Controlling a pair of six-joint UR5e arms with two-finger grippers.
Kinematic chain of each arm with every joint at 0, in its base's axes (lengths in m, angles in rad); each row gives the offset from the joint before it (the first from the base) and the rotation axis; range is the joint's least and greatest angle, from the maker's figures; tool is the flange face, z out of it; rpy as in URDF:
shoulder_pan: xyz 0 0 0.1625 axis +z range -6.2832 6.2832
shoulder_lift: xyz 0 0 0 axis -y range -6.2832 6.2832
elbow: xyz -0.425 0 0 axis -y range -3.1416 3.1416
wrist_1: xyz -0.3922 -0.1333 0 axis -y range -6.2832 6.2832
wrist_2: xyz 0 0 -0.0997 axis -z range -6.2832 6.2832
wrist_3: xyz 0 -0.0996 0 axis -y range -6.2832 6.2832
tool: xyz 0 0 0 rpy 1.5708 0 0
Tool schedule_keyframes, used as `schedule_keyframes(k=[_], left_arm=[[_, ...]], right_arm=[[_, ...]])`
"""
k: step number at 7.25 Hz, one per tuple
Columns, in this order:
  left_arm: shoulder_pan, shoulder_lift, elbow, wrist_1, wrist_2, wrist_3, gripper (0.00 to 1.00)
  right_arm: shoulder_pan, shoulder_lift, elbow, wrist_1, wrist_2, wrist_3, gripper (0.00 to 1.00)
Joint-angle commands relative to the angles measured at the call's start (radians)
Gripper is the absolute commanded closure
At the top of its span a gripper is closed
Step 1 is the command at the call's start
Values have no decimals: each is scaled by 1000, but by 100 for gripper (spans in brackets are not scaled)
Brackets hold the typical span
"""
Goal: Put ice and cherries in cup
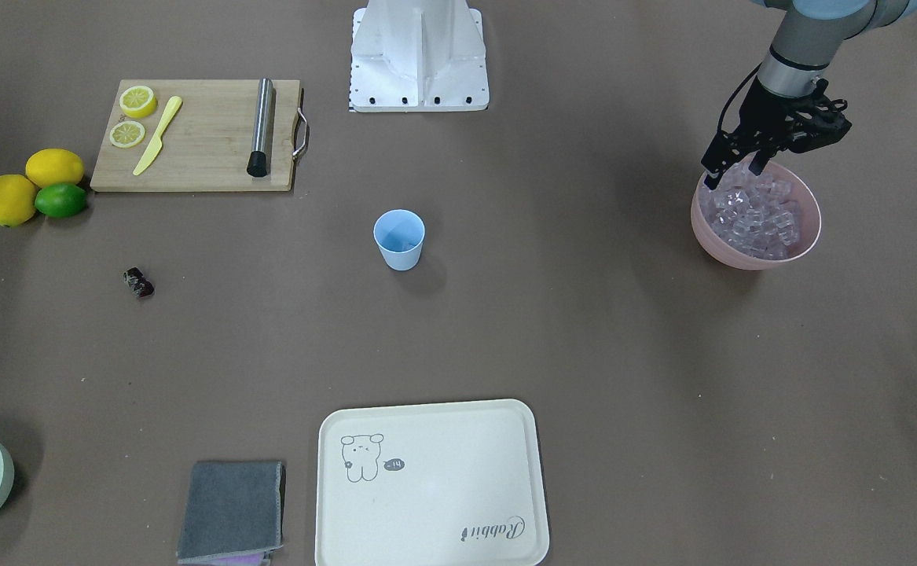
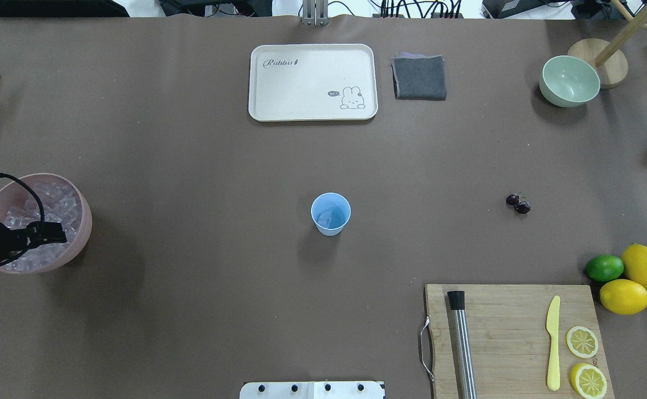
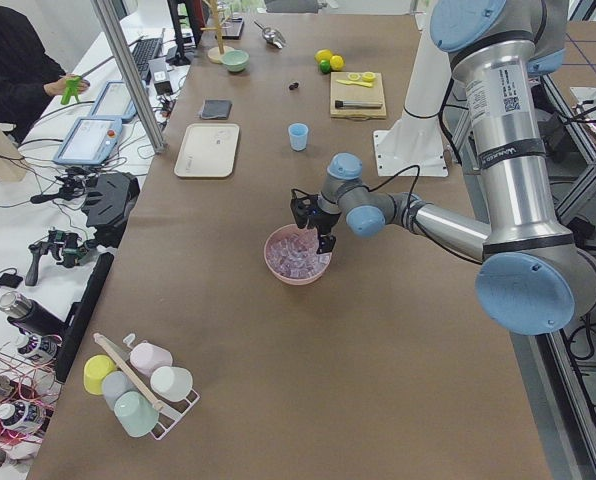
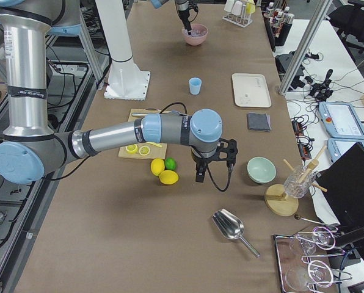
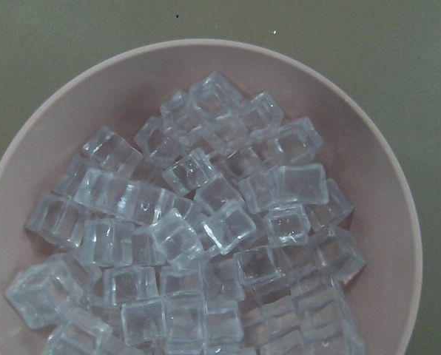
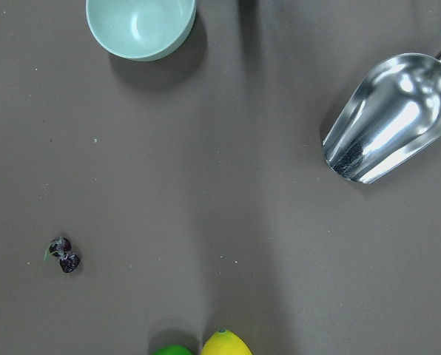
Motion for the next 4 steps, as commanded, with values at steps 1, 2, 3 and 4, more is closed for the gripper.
schedule_keyframes(k=[1,2,3,4], left_arm=[[33,4,0,1,47,-47,3],[35,12,0,1,48,-49,3],[34,22,-2,1,50,-49,3],[34,34,-21,1,48,-49,3]], right_arm=[[0,-3,0,0,0,-2,0],[0,-3,0,0,0,-2,0],[0,-3,2,0,2,-3,0],[0,-3,5,0,2,-2,0]])
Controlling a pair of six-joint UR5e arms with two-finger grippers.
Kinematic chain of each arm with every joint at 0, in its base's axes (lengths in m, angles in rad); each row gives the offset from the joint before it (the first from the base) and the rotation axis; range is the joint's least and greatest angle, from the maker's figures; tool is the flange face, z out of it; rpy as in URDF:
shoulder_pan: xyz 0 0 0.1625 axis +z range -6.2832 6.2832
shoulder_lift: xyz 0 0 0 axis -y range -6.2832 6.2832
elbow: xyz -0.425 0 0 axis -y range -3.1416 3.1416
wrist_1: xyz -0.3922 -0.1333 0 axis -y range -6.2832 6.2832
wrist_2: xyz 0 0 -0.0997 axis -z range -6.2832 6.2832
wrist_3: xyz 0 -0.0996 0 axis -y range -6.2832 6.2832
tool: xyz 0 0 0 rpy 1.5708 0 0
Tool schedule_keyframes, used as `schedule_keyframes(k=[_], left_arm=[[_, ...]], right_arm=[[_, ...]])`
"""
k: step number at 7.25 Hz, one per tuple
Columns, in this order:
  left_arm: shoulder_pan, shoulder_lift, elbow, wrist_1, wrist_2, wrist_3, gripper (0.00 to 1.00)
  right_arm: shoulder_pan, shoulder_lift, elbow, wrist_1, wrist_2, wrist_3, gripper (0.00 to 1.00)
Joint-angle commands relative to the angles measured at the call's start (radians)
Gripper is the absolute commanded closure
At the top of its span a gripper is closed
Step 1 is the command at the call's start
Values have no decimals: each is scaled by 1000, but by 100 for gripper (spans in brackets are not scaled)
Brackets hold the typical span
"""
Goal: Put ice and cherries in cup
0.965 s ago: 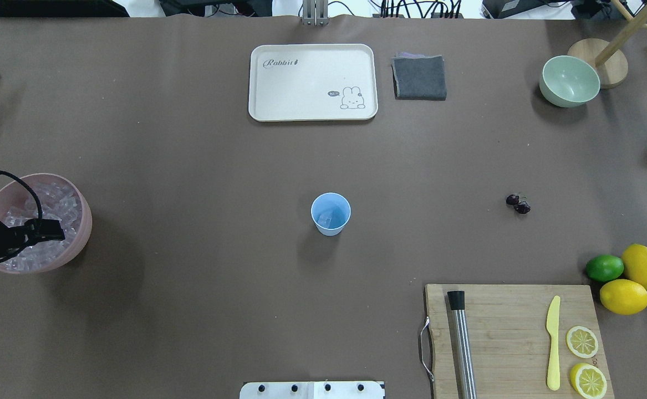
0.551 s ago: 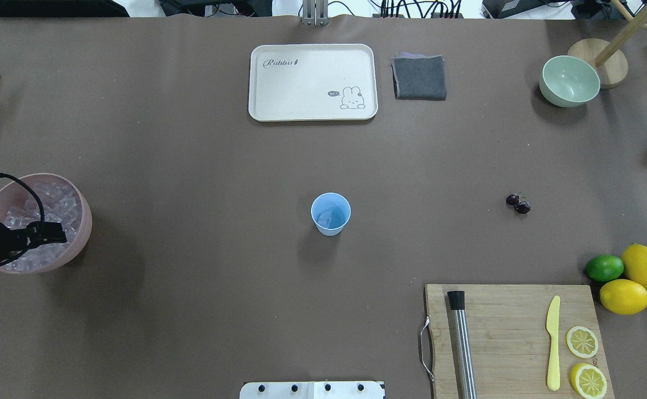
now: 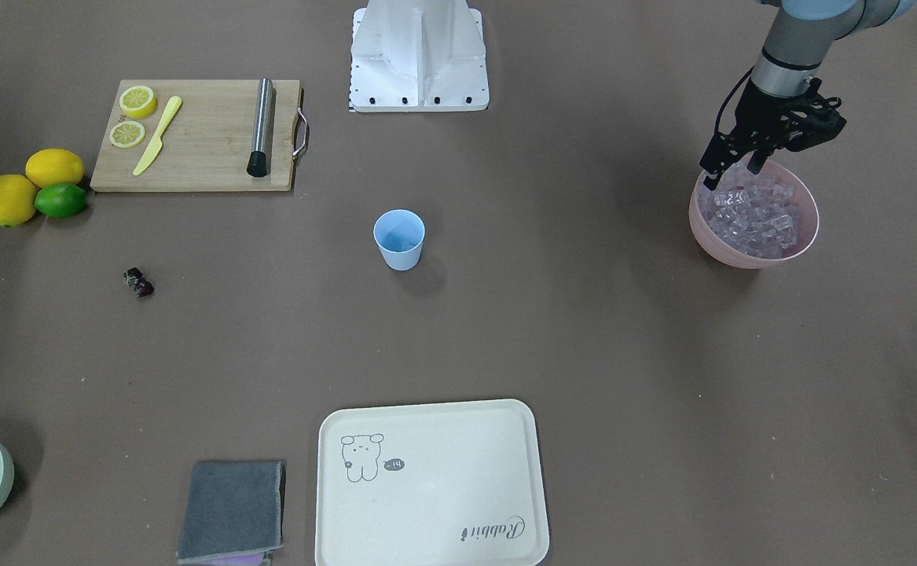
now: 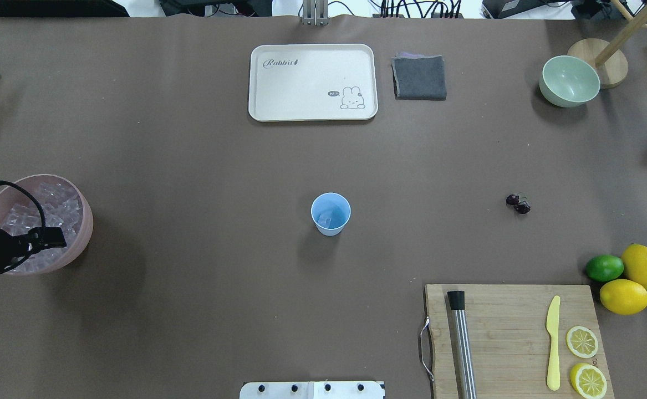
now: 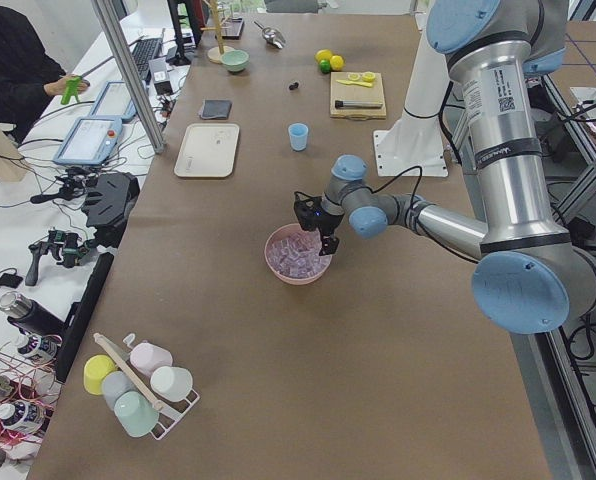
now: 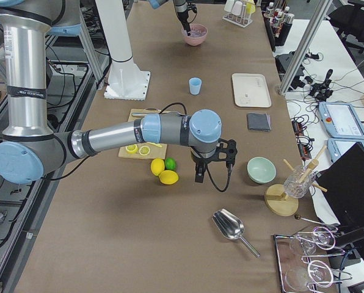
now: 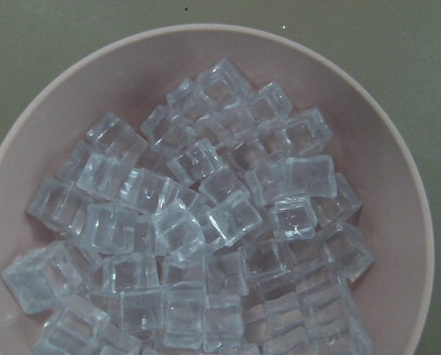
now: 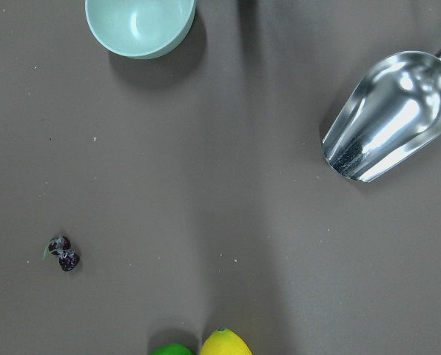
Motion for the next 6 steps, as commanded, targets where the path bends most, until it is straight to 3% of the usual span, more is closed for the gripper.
schedule_keyframes(k=[1,6], left_arm=[[1,27,-35,3,1,-1,3],[47,30,-38,5,25,-40,3]], right_arm=[[0,-2,4,0,1,1,0],[2,-5,12,-2,1,-1,0]])
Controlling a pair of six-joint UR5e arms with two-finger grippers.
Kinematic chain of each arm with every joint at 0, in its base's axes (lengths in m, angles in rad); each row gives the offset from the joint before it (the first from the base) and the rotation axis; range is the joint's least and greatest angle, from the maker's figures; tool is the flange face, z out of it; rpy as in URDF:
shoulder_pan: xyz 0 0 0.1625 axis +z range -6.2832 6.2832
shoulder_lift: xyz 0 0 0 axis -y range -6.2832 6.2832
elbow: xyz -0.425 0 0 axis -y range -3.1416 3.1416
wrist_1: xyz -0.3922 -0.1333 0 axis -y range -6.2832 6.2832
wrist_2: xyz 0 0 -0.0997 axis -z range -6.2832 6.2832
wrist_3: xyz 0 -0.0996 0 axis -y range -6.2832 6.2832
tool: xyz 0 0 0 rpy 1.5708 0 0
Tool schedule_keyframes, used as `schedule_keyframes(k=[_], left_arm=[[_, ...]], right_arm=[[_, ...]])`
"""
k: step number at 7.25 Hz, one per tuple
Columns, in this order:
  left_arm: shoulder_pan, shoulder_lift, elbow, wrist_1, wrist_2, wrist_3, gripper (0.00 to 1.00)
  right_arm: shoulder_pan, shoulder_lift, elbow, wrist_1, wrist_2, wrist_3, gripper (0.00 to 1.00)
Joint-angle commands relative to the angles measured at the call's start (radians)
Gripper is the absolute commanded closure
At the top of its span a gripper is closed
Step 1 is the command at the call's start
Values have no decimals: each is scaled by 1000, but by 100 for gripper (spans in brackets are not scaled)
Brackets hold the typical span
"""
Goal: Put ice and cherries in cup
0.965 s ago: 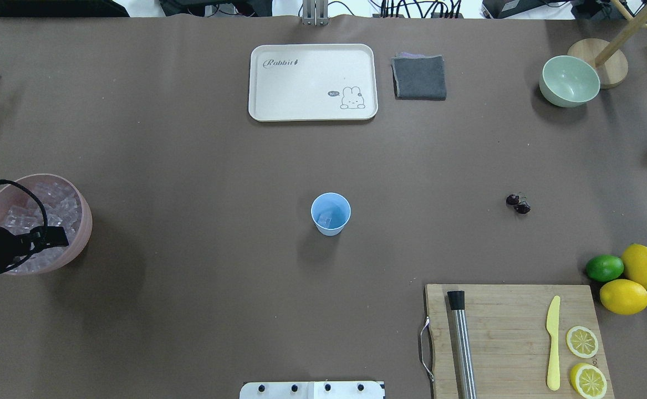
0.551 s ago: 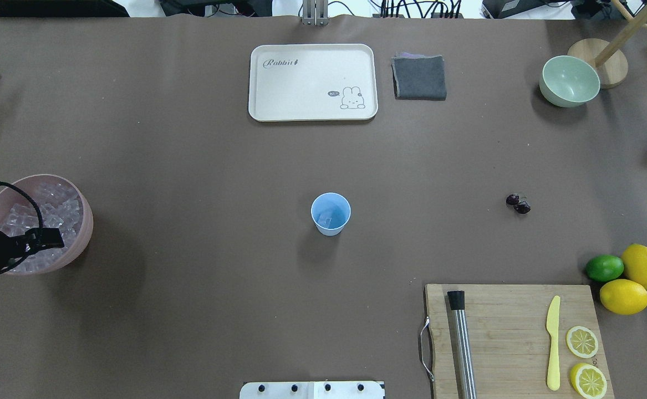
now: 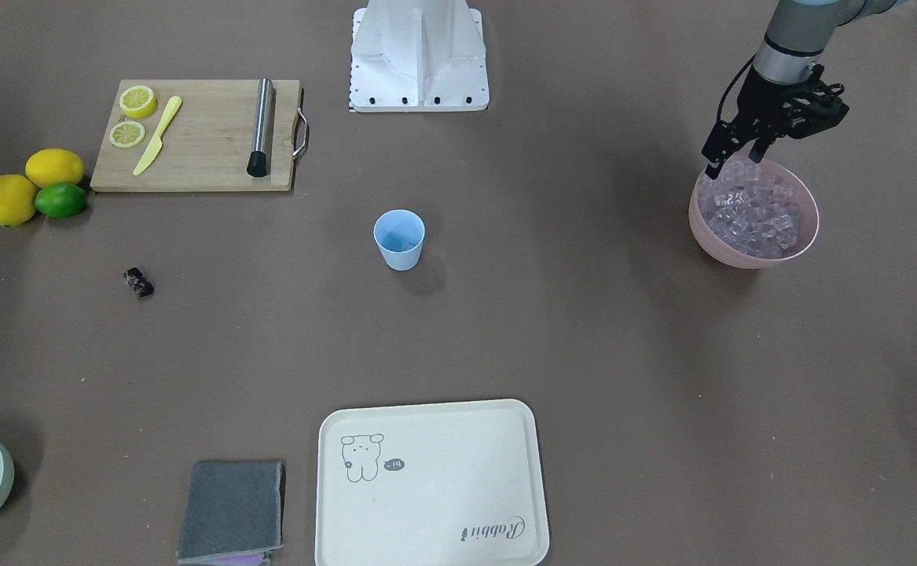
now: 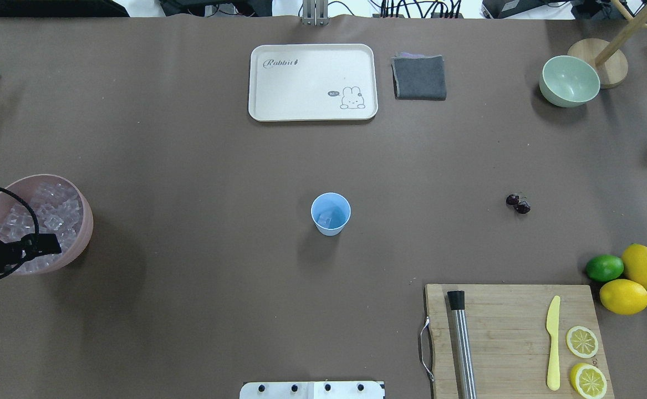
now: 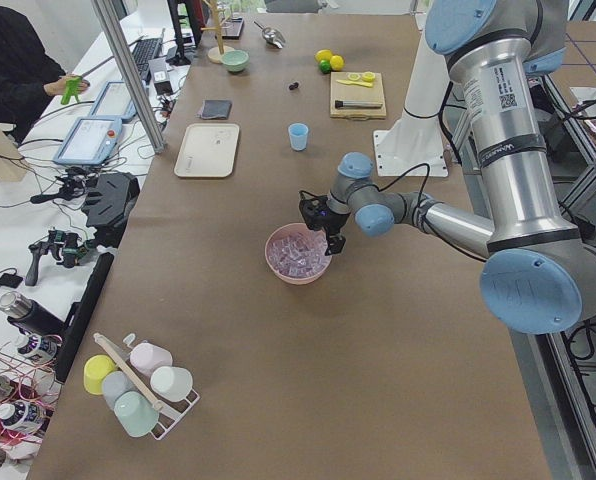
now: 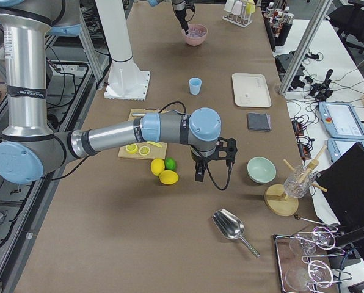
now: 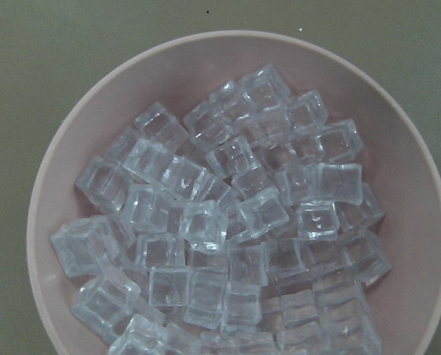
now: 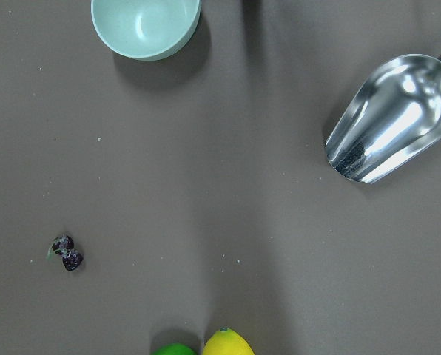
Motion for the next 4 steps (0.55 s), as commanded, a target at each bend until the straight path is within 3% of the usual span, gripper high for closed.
schedule_keyframes(k=[1,4], left_arm=[[17,-2,1,0,12,-12,3],[16,-2,-4,2,9,-7,3]], right_arm=[[1,-4,3,-1,0,-1,0],[1,-33,32,-1,2,1,0]])
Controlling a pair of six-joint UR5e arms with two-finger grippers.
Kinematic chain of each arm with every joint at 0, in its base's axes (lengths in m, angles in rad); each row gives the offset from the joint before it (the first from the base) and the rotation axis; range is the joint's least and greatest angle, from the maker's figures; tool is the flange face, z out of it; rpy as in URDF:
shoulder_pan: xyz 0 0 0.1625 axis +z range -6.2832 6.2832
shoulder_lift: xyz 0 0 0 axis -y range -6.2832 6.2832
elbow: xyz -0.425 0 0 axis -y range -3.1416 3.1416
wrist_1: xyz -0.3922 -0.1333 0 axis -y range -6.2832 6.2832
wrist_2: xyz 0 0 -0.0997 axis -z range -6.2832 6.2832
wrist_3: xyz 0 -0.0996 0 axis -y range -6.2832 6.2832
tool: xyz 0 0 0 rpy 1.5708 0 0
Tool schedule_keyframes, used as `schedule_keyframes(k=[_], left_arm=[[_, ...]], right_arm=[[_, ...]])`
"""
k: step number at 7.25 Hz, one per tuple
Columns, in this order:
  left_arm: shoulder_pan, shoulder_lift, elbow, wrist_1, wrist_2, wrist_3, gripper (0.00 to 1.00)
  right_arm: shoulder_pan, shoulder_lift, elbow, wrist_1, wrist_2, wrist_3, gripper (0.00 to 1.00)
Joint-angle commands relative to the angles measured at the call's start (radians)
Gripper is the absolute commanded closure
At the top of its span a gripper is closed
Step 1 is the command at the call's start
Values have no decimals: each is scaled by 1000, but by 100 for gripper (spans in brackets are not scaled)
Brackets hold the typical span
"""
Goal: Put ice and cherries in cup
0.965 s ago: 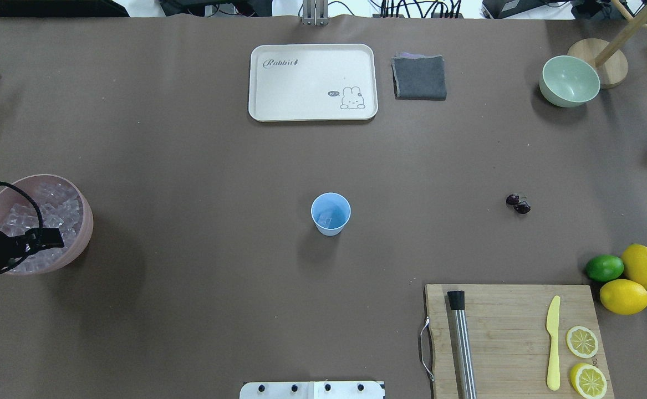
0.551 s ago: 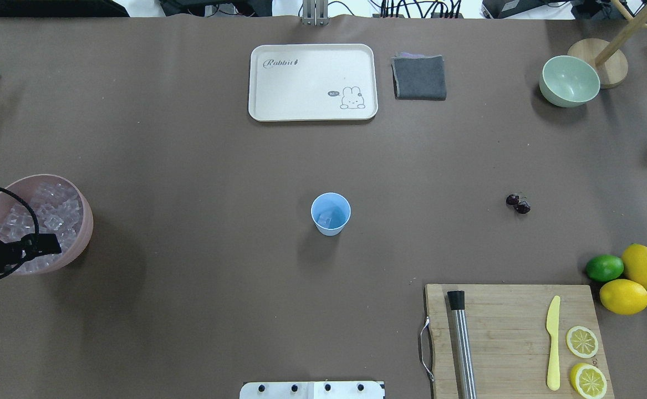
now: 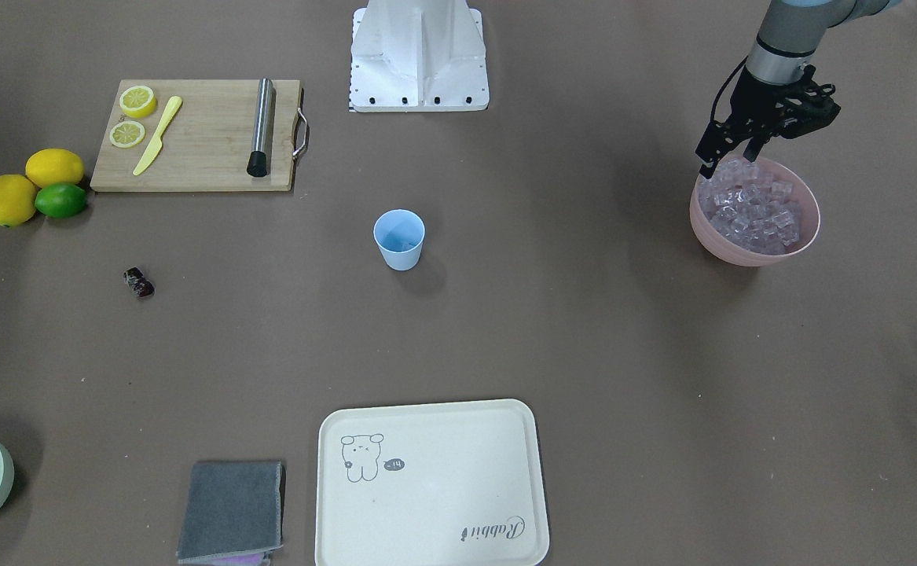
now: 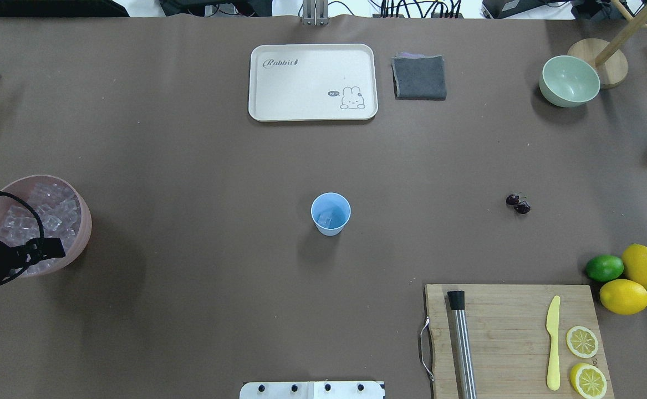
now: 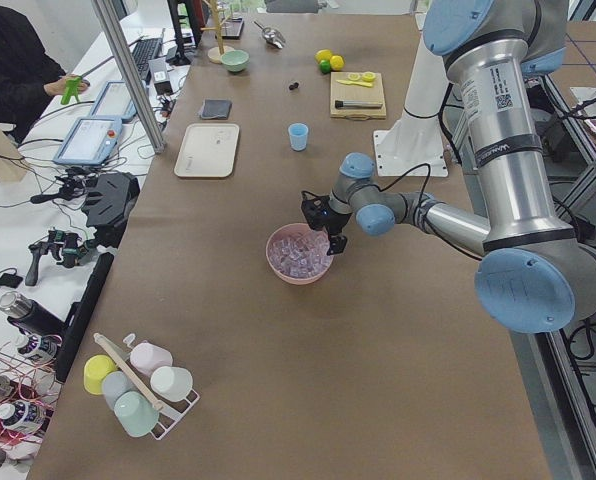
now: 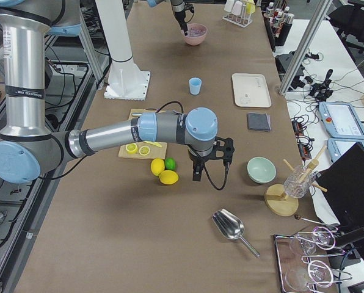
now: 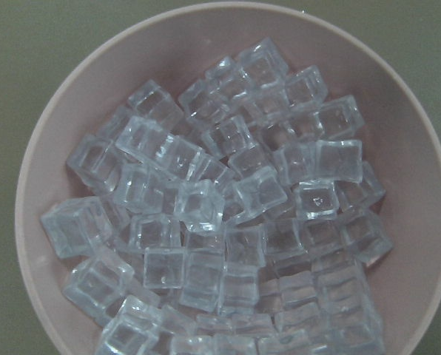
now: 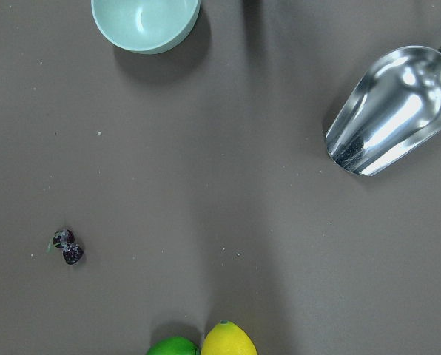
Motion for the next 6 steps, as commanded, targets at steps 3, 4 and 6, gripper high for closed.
schedule_keyframes(k=[3,4,6], left_arm=[[-10,0,-9,0,-11,12,3],[-11,1,-9,0,-11,13,3],[-18,1,-1,2,-27,15,3]], right_arm=[[2,-24,23,0,2,1,0],[2,-25,25,0,2,1,0],[2,-25,28,0,2,1,0]])
